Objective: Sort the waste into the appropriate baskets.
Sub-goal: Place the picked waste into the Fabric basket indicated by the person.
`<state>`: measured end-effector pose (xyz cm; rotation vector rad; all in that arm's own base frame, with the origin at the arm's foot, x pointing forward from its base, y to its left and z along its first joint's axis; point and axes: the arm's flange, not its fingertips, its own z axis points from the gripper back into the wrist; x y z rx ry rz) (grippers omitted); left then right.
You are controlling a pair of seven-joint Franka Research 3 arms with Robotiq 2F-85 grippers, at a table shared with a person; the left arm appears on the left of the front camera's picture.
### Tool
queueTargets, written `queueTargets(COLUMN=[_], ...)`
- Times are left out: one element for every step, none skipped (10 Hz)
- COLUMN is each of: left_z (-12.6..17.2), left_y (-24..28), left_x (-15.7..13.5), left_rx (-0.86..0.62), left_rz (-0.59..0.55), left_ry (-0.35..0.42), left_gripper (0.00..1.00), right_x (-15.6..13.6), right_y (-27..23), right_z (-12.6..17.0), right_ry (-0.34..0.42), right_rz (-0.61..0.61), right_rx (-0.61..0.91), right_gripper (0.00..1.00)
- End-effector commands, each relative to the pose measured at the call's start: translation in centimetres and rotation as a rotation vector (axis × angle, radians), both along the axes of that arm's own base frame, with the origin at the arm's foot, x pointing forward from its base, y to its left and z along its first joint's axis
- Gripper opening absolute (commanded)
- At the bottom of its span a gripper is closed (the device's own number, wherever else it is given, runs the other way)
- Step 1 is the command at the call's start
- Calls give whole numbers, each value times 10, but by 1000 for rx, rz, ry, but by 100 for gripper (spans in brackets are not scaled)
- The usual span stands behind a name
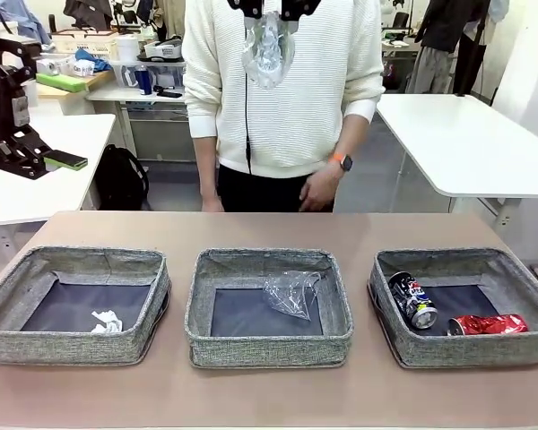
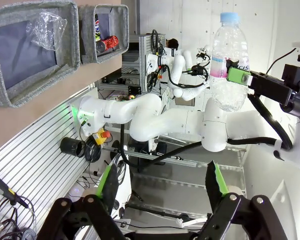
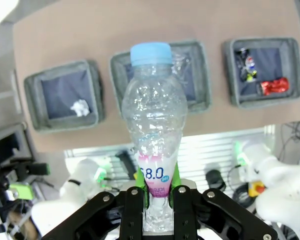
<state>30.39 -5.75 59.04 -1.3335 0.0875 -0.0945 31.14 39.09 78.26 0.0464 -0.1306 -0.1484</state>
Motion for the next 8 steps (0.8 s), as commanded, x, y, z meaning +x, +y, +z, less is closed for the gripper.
queueTargets(left_z=[5, 5, 5, 5, 5, 5, 5, 5], left_y=[-1, -1, -1, -1, -1, -1, -1, -1], left_x=[-1, -1, -1, -1, -1, -1, -1, -1], left_rx=[-26, -26, -26, -26, -26, -26, -26, -26], left_rz=[1, 1, 1, 1, 1, 1, 1, 1], left_ry=[9, 9, 9, 9, 9, 9, 9, 9], left_gripper=[90, 90, 90, 90, 90, 90, 90, 90], right_x=[0, 0, 0, 0, 0, 0, 0, 0], right_y=[0, 0, 0, 0, 0, 0, 0, 0], right_z=[3, 3, 3, 3, 3, 3, 3, 3], right_ry=[5, 5, 5, 5, 5, 5, 5, 5], right_rz=[-4, -4, -4, -4, -4, -4, -4, -4], right_rx=[3, 3, 3, 3, 3, 3, 3, 3], right_gripper=[19, 19, 19, 19, 19, 19, 19, 19])
